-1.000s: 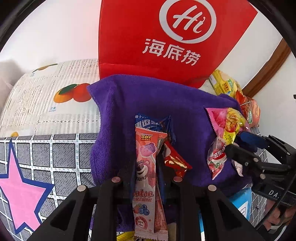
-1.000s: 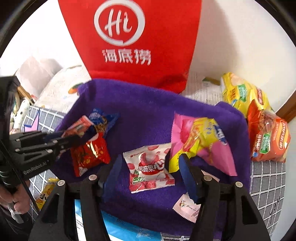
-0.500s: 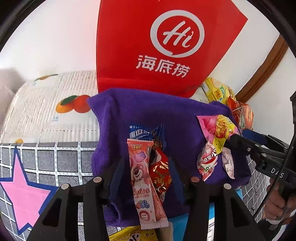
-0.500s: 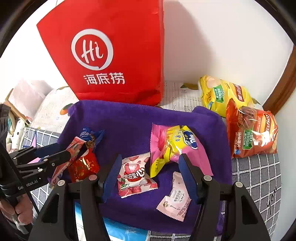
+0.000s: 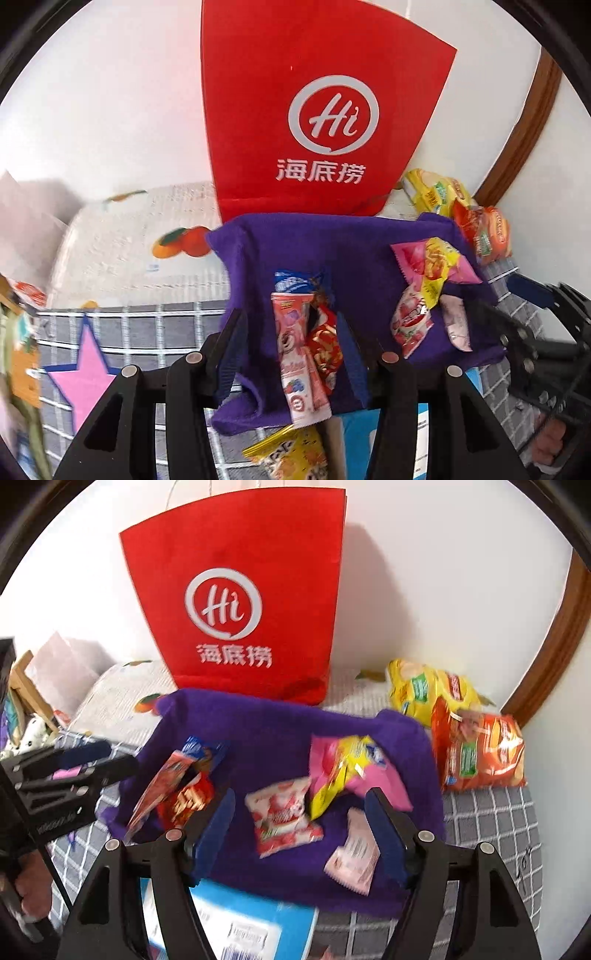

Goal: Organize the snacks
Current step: 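Grasp a pink packet beside the tissue box with the right tool while the left tool approaches a pink wrapper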

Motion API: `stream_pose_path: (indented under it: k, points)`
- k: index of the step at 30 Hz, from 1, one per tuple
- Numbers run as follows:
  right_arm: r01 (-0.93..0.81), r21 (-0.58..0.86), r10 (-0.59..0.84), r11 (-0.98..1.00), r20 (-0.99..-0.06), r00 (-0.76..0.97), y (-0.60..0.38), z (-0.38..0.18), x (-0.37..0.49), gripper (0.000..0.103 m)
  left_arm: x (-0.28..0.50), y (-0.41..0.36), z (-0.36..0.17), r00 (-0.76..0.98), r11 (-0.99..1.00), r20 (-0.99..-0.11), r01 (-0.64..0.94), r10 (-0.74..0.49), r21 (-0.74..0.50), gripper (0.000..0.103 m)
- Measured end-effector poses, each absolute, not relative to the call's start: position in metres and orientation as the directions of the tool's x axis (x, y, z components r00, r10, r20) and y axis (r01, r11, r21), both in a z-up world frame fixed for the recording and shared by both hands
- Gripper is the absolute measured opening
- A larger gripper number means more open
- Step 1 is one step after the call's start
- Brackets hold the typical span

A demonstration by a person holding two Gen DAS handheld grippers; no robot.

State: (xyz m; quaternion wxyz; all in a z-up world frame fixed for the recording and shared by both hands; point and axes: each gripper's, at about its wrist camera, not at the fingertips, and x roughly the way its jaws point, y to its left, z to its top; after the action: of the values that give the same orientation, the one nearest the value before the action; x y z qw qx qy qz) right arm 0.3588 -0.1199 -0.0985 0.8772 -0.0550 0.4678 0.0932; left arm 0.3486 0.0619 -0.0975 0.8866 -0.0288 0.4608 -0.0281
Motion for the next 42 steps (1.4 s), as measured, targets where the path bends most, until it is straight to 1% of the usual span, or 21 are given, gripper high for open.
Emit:
stream_pose_path:
  k: [2, 7, 9, 12, 16, 20, 28, 34, 39, 42]
  points:
    - [-0.214, -0.027, 0.096, 0.976, -0.836, 0.540, -0.121, -0.098, 0.349, 0.072, 0.342, 0.061, -0.089, 0.586, 0.996, -0.806, 0.020, -0.079, -0.083, 0.048]
    - [-0.187, -0.053, 0.064, 0.981, -0.819, 0.570, -0.133, -0.090, 0.315, 0.072, 0.315, 0.063, -0.068, 0.611, 0.989, -0.779, 0.043, -0.139, -0.143, 0.048]
    - [-0.184, -0.018, 0.097, 0.983, -0.796, 0.597, -0.138, -0.082, 0.296, 0.072, 0.298, 0.066, -0.064, 0.619, 0.989, -0.772, 0.068, -0.147, -0.133, 0.048]
    - [-0.211, 0.065, 0.180, 0.975, -0.790, 0.586, -0.145, -0.074, 0.277, 0.072, 0.278, 0.069, -0.061, 0.633, 0.996, -0.769, 0.046, -0.089, -0.077, 0.048]
    - [-0.191, 0.115, 0.207, 0.975, -0.789, 0.578, -0.148, -0.070, 0.247, 0.072, 0.251, 0.079, -0.065, 0.617, 0.996, -0.782, 0.050, -0.092, -0.078, 0.048]
    - [-0.203, 0.156, 0.243, 0.967, -0.806, 0.539, -0.146, -0.079, 0.218, 0.072, 0.227, 0.088, -0.072, 0.599, 0.995, -0.795, 0.025, -0.093, -0.097, 0.048]
    - [-0.178, 0.085, 0.170, 0.980, -0.822, 0.543, -0.147, -0.102, 0.163, 0.072, 0.179, 0.097, -0.078, 0.611, 0.990, -0.783, 0.003, -0.115, -0.144, 0.048]
    - [-0.115, 0.034, 0.095, 0.993, -0.814, 0.573, -0.174, -0.124, 0.157, 0.072, 0.167, 0.101, -0.102, 0.589, 0.985, -0.800, -0.033, -0.117, -0.168, 0.051]
    - [-0.094, 0.048, 0.092, 0.994, -0.836, 0.542, -0.190, -0.157, 0.172, 0.058, 0.168, 0.099, -0.124, 0.553, 0.981, -0.820, -0.030, -0.144, -0.192, 0.051]
    - [-0.099, 0.062, 0.106, 0.993, -0.841, 0.530, -0.192, -0.171, 0.183, 0.057, 0.170, 0.095, -0.130, 0.545, 0.982, -0.826, -0.021, -0.146, -0.187, 0.051]
